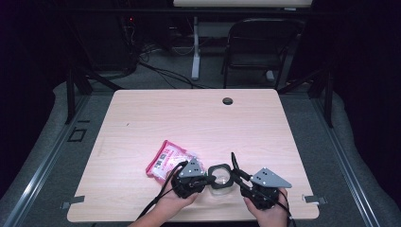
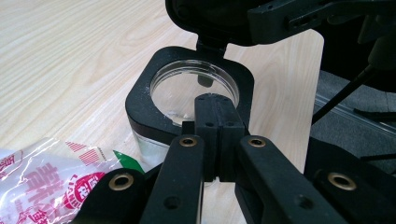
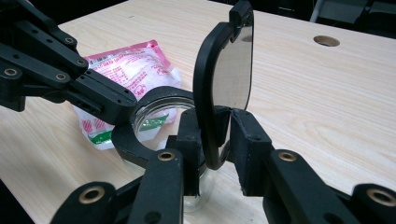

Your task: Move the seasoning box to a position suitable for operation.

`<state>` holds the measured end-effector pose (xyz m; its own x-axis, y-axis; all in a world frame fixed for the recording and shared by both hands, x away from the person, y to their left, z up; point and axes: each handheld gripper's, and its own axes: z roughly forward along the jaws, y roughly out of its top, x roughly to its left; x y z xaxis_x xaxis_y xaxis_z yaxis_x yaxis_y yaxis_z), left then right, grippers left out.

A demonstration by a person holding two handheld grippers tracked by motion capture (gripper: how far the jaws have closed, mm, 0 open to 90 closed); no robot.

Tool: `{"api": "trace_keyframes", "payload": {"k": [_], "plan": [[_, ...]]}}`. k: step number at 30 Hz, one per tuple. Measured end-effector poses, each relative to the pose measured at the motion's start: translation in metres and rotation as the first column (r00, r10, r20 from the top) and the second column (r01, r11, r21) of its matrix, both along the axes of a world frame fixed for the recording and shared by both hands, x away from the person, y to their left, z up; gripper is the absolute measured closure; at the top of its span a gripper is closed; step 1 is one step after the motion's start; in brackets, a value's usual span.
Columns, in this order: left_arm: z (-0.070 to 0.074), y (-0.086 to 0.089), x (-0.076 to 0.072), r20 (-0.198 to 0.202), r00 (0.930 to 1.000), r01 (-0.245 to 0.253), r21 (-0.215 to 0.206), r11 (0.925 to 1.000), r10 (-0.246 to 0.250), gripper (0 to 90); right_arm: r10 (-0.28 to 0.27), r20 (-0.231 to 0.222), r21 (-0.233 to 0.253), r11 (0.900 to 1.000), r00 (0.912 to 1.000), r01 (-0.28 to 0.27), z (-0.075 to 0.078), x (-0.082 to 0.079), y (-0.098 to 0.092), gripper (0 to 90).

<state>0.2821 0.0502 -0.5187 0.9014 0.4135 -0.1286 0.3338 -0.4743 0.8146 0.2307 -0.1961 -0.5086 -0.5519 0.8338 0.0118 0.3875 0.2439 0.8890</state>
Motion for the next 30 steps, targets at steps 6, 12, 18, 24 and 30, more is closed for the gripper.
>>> {"api": "trace_keyframes", "payload": {"k": [6, 12, 18, 24, 30], "plan": [[-0.0001, 0.0000, -0.0003, 0.003, 1.0000, -0.002, 0.001, 1.0000, 0.002, 90.0, -0.008, -0.007, 0.003, 1.000, 0.9999, 0.008, 0.0004, -0.0002, -0.0044, 75.4], [-0.0004, 0.0002, -0.0003, 0.001, 1.0000, -0.003, -0.002, 1.0000, 0.003, 90.0, -0.016, -0.010, 0.010, 1.000, 0.9998, 0.016, 0.0000, -0.0001, -0.0074, 75.1], [-0.0004, 0.0002, -0.0006, 0.006, 1.0000, -0.003, 0.000, 1.0000, 0.003, 90.0, -0.021, -0.018, 0.021, 1.000, 0.9996, 0.021, -0.0002, 0.0003, -0.0101, 75.0], [-0.0009, 0.0003, -0.0005, 0.000, 1.0000, -0.004, -0.009, 1.0000, 0.004, 90.0, -0.022, -0.020, 0.027, 0.999, 0.9996, 0.023, -0.0001, 0.0004, -0.0106, 75.1], [-0.0011, 0.0006, -0.0002, -0.005, 1.0000, -0.007, -0.012, 0.9999, 0.007, 90.0, -0.020, -0.019, 0.024, 1.000, 0.9996, 0.021, 0.0000, 0.0003, -0.0105, 75.8]]}}
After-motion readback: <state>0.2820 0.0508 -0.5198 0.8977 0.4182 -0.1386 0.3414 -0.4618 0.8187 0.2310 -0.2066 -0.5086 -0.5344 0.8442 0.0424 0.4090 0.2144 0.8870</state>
